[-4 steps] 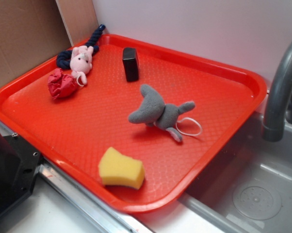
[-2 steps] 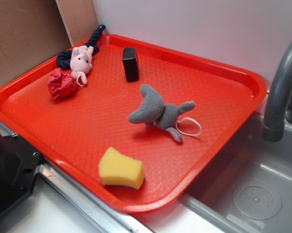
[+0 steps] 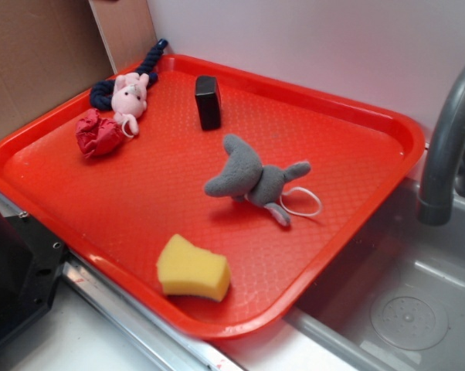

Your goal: Grab the black box.

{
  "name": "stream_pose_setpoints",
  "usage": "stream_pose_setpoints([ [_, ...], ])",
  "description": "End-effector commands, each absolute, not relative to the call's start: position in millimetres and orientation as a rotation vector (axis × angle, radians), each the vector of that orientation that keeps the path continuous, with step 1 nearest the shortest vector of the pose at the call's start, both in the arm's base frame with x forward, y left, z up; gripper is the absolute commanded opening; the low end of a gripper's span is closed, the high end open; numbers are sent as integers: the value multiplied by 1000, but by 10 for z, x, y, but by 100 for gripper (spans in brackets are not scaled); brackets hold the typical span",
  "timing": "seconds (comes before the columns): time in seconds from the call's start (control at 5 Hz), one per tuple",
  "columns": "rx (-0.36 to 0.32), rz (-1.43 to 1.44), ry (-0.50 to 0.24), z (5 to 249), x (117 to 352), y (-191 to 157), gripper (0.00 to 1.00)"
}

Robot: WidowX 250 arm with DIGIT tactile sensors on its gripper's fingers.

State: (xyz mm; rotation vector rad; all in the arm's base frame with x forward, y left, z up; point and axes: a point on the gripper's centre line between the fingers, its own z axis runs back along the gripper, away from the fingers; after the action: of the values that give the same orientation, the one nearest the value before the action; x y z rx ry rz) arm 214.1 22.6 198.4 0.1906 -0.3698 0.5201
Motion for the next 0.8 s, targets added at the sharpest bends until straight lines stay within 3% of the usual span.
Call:
stream_pose_setpoints([
  [0.0, 79, 652, -423, 1504, 2889, 339, 100],
  [0.2, -7, 554, -407, 1089, 3124, 409, 100],
  [0.4, -82, 497, -382, 890, 3124, 327, 100],
  [0.6, -106, 483, -305, 687, 3033, 253, 100],
])
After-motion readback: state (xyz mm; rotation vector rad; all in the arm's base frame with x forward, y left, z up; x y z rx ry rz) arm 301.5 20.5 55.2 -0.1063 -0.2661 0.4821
